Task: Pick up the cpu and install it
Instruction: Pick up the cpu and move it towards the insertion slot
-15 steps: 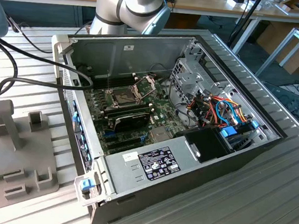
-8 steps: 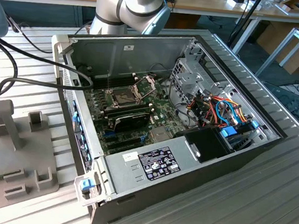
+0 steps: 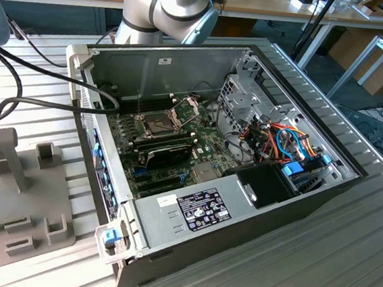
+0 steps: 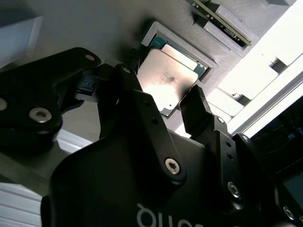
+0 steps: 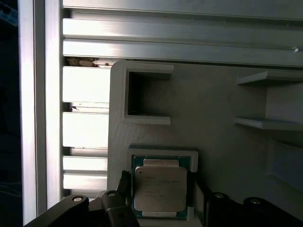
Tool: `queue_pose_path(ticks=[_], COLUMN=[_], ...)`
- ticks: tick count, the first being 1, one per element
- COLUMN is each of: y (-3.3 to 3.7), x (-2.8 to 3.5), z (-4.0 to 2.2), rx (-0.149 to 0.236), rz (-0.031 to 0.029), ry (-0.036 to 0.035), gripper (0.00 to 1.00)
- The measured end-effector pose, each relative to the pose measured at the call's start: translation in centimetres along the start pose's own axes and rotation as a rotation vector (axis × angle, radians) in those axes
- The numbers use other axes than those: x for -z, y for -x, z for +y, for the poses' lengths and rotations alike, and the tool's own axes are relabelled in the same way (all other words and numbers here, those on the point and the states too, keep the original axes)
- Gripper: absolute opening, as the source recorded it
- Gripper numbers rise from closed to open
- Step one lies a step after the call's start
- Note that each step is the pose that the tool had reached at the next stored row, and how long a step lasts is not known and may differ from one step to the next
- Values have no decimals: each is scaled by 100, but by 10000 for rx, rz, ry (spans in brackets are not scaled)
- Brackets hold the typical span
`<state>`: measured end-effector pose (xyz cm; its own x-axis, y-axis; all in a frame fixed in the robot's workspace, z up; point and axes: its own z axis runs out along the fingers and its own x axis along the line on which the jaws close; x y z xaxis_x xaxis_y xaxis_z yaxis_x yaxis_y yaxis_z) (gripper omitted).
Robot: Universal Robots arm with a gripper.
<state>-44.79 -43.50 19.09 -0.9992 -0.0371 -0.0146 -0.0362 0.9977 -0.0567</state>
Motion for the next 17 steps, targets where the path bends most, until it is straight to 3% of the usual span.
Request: queue_pose_path(ticks=[9, 11, 17], y=[0, -1, 0], x=[-16, -17, -20], z=[1, 1, 1], rx=[0, 0, 0], rz=[1, 2, 1], ry=[0, -1, -1], gripper=[62, 55, 55])
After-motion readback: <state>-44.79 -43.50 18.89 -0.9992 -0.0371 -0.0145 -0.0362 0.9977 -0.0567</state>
